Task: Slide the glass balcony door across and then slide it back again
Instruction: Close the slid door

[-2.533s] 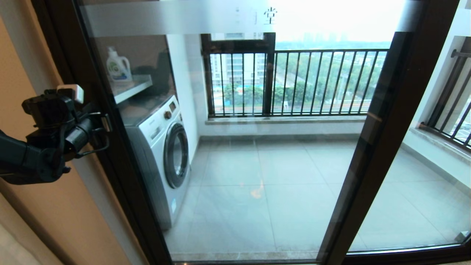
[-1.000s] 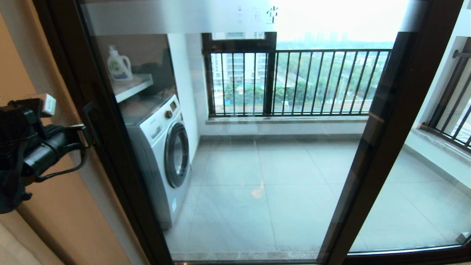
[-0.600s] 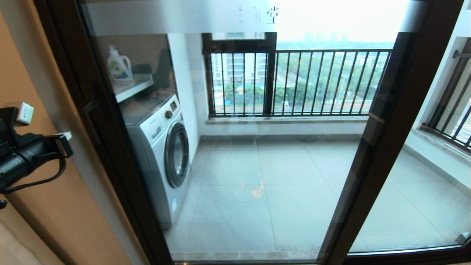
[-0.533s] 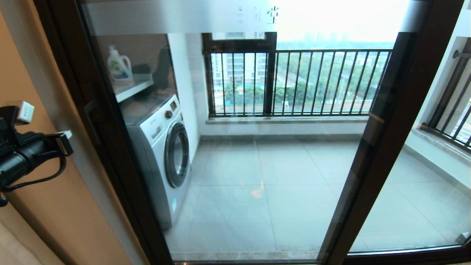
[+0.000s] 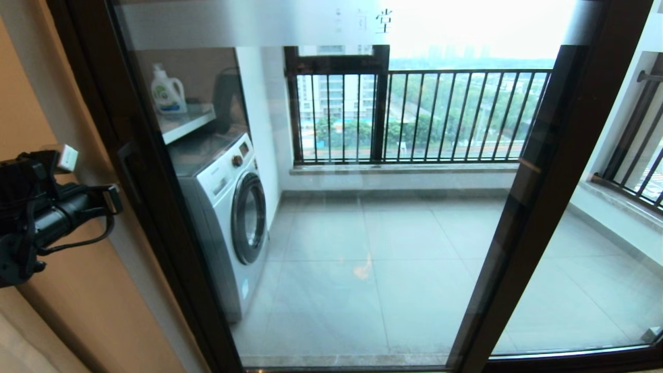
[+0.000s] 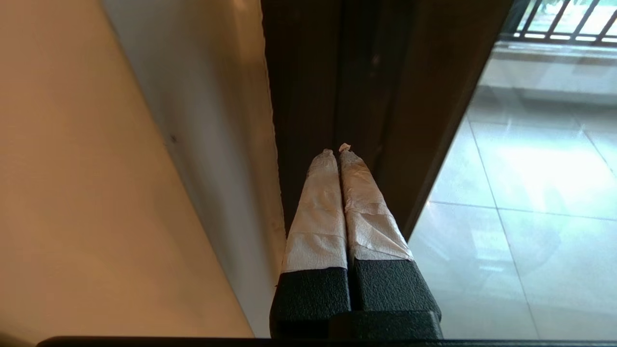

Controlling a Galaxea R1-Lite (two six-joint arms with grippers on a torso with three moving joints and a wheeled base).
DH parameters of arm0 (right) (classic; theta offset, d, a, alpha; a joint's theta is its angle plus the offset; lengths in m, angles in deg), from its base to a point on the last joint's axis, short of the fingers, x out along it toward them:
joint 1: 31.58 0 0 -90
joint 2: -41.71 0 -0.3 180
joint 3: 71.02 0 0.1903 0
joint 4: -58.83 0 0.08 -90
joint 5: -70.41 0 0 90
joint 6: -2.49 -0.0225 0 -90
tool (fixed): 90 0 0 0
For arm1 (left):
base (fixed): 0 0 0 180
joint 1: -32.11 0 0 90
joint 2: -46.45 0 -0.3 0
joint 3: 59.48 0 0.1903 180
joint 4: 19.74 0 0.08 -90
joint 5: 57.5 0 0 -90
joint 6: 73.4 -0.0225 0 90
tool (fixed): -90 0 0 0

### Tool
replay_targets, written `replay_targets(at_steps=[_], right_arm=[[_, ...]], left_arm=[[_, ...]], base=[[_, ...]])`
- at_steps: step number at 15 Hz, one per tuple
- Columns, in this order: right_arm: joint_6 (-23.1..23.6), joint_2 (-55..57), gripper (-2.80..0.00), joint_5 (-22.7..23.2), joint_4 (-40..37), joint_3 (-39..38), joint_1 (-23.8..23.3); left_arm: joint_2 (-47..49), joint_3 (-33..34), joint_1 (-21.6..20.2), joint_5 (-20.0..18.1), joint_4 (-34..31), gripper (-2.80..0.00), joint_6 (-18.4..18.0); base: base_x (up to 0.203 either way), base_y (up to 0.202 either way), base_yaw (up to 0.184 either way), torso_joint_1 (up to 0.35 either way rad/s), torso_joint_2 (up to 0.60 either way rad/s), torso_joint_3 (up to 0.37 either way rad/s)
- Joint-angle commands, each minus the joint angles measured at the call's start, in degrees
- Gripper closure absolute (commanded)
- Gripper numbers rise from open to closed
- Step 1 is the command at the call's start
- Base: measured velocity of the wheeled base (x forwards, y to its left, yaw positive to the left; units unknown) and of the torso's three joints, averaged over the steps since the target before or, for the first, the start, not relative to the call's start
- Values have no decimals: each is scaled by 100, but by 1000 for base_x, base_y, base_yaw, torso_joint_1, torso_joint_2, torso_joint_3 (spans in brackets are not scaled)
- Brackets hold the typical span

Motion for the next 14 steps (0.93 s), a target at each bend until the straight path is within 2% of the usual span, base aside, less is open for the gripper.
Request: replay_targets(at_steps=[1,11,14], right_arm=[[4,7,0,3,3,-53,0],[4,7,0,3,3,-53,0],[4,7,0,3,3,-53,0]], left_arm=[[442,-132,38,-11,38,0,-16],[186,-195,766,47,40,0,6],[91,-176,833,53,40,0,7]], base=[[0,0,0,0,0,0],[0,0,0,0,0,0],[0,0,0,0,0,0]])
